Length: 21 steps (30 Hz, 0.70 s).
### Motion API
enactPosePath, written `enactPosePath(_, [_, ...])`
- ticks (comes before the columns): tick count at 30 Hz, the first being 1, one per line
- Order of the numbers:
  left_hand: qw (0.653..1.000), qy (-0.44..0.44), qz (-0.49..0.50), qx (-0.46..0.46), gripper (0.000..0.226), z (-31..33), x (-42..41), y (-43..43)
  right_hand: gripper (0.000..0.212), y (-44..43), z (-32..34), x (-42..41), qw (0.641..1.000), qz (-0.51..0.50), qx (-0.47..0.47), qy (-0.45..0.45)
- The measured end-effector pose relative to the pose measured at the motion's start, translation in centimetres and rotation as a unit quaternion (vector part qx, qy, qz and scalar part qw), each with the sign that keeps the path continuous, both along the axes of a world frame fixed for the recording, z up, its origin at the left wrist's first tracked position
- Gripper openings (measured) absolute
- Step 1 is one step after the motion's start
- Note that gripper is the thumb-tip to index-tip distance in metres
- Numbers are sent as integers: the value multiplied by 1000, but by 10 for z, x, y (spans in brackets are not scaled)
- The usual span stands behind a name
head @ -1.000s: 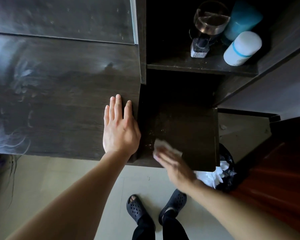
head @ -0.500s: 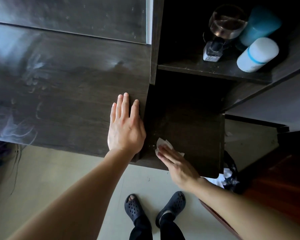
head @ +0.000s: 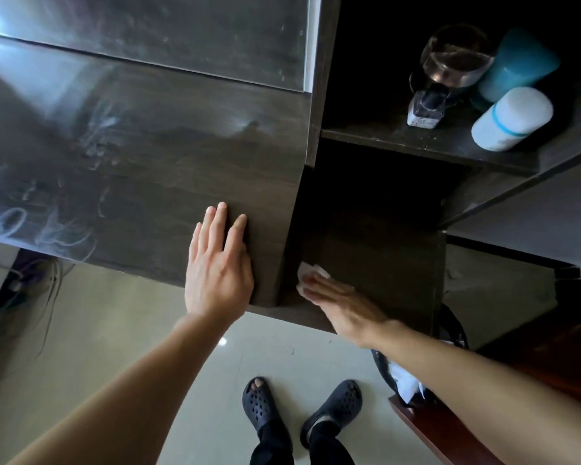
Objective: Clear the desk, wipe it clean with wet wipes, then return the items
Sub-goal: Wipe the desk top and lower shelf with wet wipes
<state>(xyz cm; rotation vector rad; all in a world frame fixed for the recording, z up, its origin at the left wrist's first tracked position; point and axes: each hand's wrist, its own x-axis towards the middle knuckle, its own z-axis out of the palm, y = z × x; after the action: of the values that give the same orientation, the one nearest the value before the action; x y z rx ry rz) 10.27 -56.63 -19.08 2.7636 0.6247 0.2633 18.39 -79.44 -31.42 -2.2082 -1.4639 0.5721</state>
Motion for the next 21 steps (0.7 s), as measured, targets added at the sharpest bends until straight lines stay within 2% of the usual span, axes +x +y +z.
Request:
enactPosePath(1, [1000,-2,16,3,47,0,-7,2,61,3,1,19,1000,-23,-8,-10])
enactPosePath(4, [999,-12,33,17,48,-1,-10,1,58,38,-3,86,982,-183,-43,-18])
enactPosePath(6, [999,-16,28,21,49,-2,-8,1,57,66,-10,94,971,-234,-42,-17])
enactPosePath(9, [999,-12,27,24,49,-2,-10,2,59,75,-20,27,985,-166,4,-38])
enactPosePath(12, [999,-3,25,35,49,-2,-10,2,57,37,-12,-47,998,-58,4,6])
enactPosePath(14, [999,2,28,38,49,-2,-9,2,59,12,-8,-54,1000,13,16,2])
enactPosePath(16, [999,2,30,43,50,-2,-8,1,56,7,-11,-30,1000,-14,12,-25])
enactPosePath(18, [999,1,31,45,50,-3,-8,2,57,26,-16,-8,991,-129,-5,-21])
enactPosePath(20, [999,0,30,45,50,-4,-8,2,61,52,-16,-18,980,-200,-4,-18])
enactPosePath(21, [998,2,29,46,50,-3,-8,2,61,59,-15,-32,980,-197,1,-15])
